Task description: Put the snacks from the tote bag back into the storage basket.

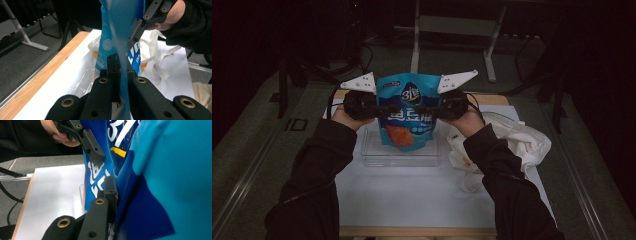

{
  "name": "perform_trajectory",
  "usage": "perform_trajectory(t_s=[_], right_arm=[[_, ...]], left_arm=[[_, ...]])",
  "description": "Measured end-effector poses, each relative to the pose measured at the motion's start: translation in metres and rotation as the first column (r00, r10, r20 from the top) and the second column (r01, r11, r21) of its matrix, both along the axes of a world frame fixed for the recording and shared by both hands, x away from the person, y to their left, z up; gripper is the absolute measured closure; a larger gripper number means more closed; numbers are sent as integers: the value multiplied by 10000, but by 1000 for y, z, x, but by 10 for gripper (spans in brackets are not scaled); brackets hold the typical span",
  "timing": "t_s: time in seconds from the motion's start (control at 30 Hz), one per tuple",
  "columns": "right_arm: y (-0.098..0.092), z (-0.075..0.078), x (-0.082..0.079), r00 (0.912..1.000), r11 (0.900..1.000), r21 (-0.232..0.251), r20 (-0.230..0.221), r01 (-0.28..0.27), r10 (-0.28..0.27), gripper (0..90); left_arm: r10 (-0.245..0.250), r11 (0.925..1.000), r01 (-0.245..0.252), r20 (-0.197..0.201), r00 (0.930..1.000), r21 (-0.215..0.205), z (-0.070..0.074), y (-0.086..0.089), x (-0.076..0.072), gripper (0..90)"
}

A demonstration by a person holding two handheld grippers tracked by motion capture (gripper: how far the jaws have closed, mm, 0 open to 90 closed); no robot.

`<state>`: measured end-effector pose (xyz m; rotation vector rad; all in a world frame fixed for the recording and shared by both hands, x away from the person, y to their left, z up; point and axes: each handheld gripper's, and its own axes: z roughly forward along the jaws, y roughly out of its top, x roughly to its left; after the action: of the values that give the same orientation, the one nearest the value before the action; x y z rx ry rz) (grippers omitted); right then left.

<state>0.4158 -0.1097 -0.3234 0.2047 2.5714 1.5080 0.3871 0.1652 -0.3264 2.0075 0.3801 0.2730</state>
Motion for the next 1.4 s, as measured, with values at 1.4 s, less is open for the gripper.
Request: perform_trajectory(t_s=[1.4], right_arm=[[17,-78,13,9952,9985,-481,-930,251,-295,852]], left_arm=[[257,9997,-253,-984,9948,50,-81,11,14,900]])
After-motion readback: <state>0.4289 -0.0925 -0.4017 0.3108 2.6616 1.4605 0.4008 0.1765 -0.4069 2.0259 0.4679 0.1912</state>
